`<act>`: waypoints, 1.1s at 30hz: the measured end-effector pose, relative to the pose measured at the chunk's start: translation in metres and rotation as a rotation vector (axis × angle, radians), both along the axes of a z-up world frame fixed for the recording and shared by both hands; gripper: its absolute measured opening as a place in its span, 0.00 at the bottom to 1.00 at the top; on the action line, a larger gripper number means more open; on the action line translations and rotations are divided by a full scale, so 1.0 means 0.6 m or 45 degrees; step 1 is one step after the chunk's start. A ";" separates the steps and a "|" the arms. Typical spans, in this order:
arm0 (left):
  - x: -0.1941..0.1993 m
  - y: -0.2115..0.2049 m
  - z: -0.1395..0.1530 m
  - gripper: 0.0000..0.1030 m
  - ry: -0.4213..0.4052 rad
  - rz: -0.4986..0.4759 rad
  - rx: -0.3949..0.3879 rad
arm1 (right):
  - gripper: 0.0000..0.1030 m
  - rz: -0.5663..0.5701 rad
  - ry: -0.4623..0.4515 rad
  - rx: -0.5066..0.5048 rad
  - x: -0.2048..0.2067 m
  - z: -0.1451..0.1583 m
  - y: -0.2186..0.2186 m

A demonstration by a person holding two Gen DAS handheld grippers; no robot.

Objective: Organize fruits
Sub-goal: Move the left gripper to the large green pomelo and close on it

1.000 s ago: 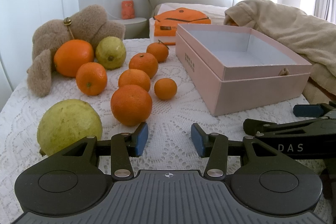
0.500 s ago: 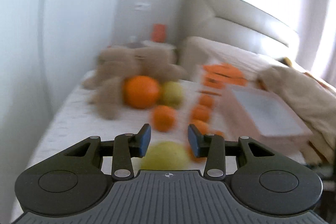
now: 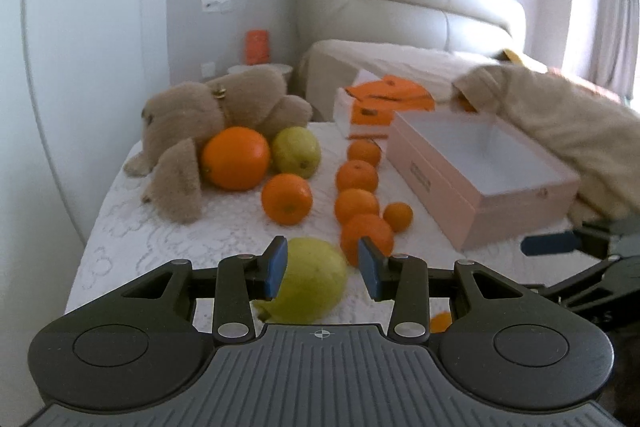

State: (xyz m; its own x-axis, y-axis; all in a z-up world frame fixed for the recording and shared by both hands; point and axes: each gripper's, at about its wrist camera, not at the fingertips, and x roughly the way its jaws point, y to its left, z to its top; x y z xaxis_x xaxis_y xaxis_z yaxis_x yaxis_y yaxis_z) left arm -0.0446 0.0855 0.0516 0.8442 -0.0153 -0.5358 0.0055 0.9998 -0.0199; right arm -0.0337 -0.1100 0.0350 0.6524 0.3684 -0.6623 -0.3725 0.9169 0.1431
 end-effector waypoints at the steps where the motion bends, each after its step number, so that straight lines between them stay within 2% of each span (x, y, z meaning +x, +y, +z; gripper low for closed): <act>1: -0.001 -0.006 -0.003 0.42 0.003 -0.002 0.023 | 0.95 0.033 0.010 0.008 0.000 0.000 0.005; 4: 0.000 -0.002 -0.011 0.43 0.027 0.016 0.020 | 0.95 0.121 0.012 -0.018 -0.010 -0.003 0.027; 7: 0.002 0.022 -0.013 0.43 0.051 0.080 -0.052 | 0.95 0.158 0.022 -0.042 -0.011 -0.014 0.043; 10: -0.004 0.060 -0.015 0.42 0.061 0.165 -0.206 | 0.95 0.175 0.033 -0.016 -0.006 -0.022 0.045; 13: -0.006 0.102 -0.025 0.42 0.110 0.247 -0.407 | 0.96 0.144 -0.020 -0.018 -0.002 -0.023 0.038; 16: -0.005 0.122 -0.035 0.42 0.148 0.232 -0.589 | 0.96 0.113 -0.066 -0.023 0.000 -0.022 0.028; 17: -0.003 0.122 -0.038 0.42 0.155 0.223 -0.618 | 0.96 0.103 -0.067 -0.013 0.002 -0.023 0.025; 19: 0.005 0.112 -0.042 0.42 0.162 0.220 -0.604 | 0.96 0.092 -0.044 0.027 0.007 -0.025 0.016; 23: 0.024 0.081 -0.031 0.53 0.130 0.225 -0.473 | 0.96 0.072 -0.018 0.071 0.012 -0.027 0.006; 30: 0.057 0.036 -0.006 0.56 0.069 0.165 -0.294 | 0.97 0.055 0.015 0.112 0.014 -0.032 0.000; 33: 0.071 0.023 -0.007 0.66 0.078 0.153 -0.231 | 0.97 0.051 0.027 0.125 0.016 -0.033 -0.001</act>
State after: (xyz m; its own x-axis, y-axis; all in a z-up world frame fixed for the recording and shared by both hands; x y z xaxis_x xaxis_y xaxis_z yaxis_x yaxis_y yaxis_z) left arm -0.0019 0.0995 0.0472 0.8116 -0.0173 -0.5839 -0.1204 0.9731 -0.1962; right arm -0.0242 -0.1109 0.0154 0.6224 0.4574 -0.6352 -0.4044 0.8827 0.2393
